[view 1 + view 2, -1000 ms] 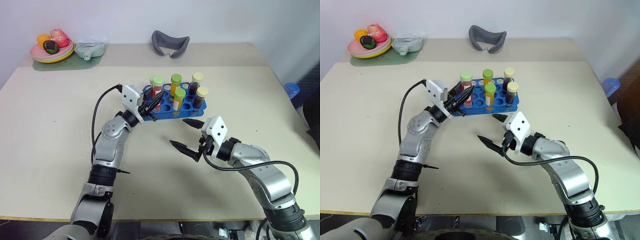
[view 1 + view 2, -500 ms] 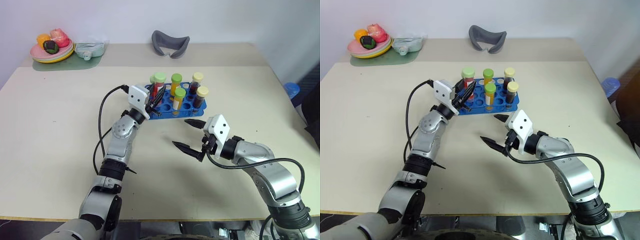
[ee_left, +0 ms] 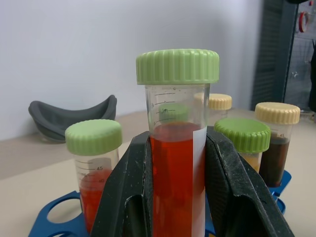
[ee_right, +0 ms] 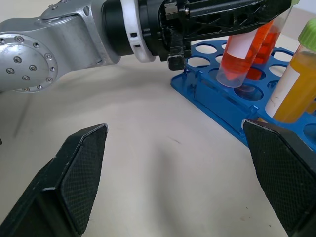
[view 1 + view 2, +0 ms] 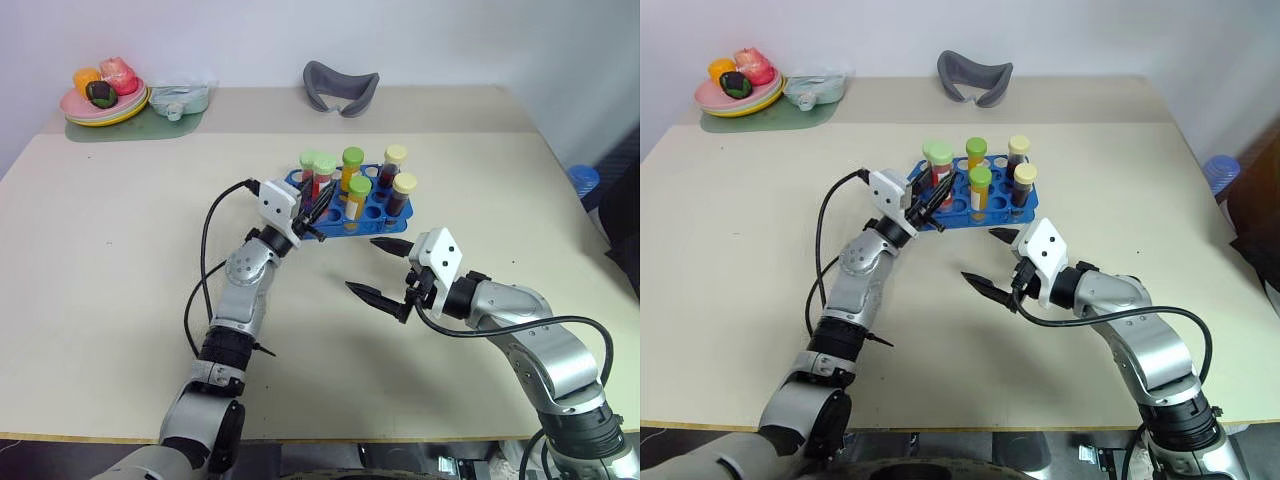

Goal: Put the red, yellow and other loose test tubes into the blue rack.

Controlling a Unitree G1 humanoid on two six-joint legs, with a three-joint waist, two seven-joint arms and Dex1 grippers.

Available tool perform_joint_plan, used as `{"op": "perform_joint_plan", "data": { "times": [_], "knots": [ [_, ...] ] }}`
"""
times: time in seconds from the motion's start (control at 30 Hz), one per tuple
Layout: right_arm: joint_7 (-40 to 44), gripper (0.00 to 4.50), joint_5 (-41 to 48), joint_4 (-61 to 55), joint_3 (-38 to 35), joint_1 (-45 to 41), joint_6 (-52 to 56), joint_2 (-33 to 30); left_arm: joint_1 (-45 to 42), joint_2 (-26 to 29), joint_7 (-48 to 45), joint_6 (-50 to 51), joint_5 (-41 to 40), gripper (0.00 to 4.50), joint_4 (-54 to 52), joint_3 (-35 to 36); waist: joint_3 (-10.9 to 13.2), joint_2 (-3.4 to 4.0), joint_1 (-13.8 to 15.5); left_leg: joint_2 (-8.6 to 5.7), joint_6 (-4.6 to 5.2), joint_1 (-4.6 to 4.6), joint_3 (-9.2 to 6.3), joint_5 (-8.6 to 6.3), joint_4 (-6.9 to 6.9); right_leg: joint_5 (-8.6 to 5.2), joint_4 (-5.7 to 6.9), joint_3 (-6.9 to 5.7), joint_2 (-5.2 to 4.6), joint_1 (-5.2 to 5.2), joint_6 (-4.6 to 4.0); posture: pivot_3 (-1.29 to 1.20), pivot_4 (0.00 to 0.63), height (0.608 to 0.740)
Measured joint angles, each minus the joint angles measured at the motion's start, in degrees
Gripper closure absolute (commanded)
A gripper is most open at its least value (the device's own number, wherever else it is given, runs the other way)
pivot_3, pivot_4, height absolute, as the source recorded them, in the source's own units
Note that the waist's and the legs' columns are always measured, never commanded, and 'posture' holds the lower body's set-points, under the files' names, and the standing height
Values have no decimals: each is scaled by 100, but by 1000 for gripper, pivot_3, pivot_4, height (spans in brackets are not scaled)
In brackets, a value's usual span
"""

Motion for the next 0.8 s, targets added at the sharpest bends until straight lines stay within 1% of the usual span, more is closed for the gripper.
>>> {"op": "perform_joint_plan", "data": {
  "times": [0.43, 0.8],
  "knots": [
    [24, 0, -6, 0, 3, -57, -1, 5, -49, 84, 188, 0, 22, 3711, 39, 2, 0, 0, -2, 0, -1, 1, 0, 0, 0, 0, 0, 0, 0, 1, 0, 0, 150, 740],
    [55, 0, 54, 0, -25, -23, -1, 4, 124, 78, 22, 104, -10, 3711, -213, -42, 0, 0, 1, 0, 0, 2, 0, 0, 0, 0, 0, 0, 0, 2, 0, 0, 150, 740]
  ]
}}
